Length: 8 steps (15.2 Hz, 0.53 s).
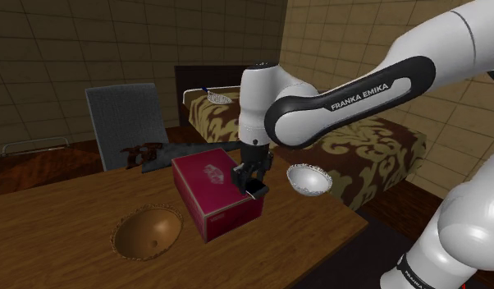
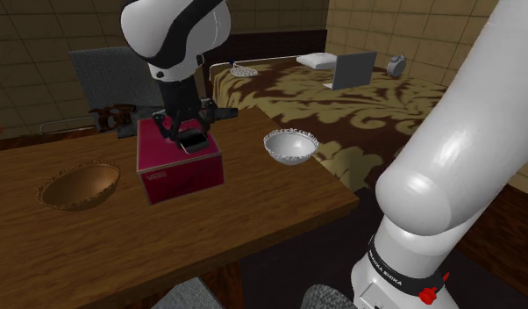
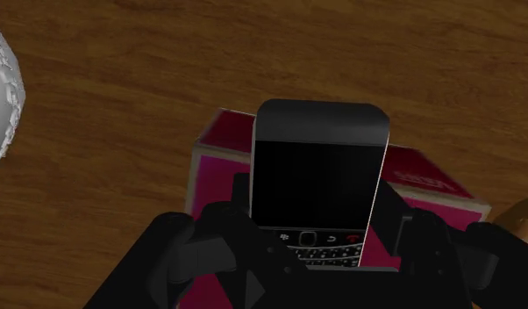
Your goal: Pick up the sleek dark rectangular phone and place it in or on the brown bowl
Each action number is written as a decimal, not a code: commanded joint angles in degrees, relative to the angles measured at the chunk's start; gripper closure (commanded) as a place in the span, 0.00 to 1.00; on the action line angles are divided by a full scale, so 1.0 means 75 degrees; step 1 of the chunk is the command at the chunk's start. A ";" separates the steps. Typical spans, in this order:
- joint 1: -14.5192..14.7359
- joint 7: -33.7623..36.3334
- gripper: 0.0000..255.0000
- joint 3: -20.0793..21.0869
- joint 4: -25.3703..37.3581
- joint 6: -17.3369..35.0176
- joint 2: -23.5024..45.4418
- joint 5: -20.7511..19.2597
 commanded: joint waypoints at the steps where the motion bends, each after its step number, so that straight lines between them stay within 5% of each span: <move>1: 0.0099 0.0516 1.00 0.0220 0.0623 -0.0148 0.0580 -0.0341; 8: 0.0912 0.2014 1.00 0.0505 0.2961 -0.0900 0.2674 -0.1622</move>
